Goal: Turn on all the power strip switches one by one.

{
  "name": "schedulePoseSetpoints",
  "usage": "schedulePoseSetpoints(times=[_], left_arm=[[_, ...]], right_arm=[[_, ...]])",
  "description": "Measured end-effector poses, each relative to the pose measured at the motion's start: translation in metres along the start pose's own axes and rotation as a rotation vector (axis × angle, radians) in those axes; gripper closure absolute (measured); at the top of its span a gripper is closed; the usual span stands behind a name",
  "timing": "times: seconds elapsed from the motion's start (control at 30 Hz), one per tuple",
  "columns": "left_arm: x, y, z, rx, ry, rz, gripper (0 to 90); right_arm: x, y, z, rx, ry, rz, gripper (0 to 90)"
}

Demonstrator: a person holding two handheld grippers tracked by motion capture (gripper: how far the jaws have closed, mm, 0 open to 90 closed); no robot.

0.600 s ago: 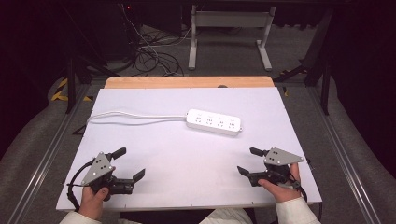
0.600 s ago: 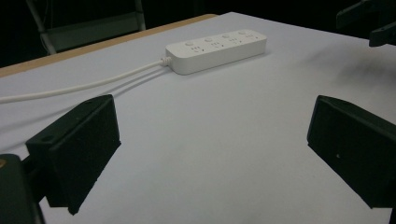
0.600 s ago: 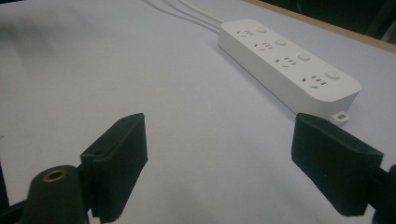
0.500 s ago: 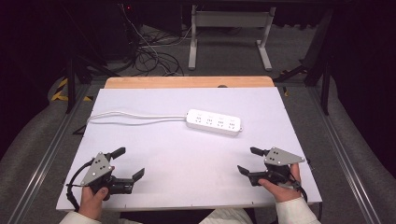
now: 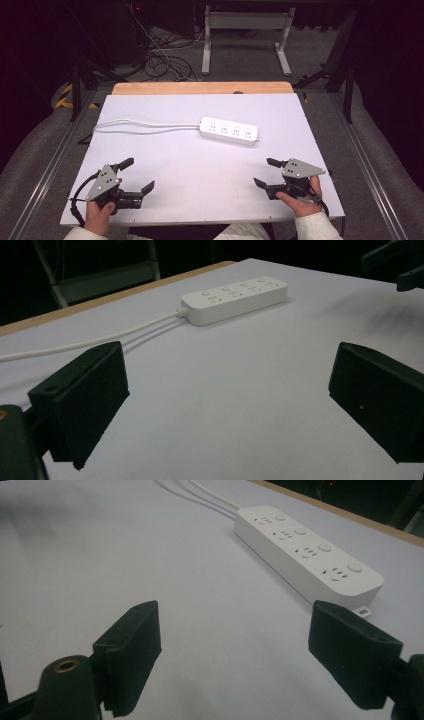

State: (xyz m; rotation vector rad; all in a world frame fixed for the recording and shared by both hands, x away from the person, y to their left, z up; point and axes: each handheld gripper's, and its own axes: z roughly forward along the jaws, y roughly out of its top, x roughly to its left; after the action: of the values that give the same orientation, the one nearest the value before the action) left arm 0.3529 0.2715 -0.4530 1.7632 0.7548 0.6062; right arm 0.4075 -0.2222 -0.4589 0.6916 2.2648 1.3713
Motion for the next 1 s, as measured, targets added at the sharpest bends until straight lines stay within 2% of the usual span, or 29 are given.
schedulePoseSetpoints(times=[0.37,0.5,0.67,0.77,1.0], left_arm=[[0.000,0.000,0.000,0.010,0.025,0.027,2.9],[0.000,0.000,0.000,0.013,0.032,0.038,2.9],[0.000,0.000,0.000,0.012,0.030,0.034,2.9],[0.000,0.000,0.000,0.011,0.037,0.045,2.9],[0.000,-0.001,0.000,0.019,0.043,0.043,2.9]], right_arm=[[0.002,0.004,0.001,0.012,0.013,-0.010,24.0],[0.000,0.009,0.000,0.051,0.010,-0.014,25.8],[-0.004,0.022,0.002,0.032,0.034,0.001,26.8],[-0.006,0.028,0.005,0.039,0.033,-0.008,26.9],[-0.012,0.044,0.013,0.039,0.028,-0.013,27.0]])
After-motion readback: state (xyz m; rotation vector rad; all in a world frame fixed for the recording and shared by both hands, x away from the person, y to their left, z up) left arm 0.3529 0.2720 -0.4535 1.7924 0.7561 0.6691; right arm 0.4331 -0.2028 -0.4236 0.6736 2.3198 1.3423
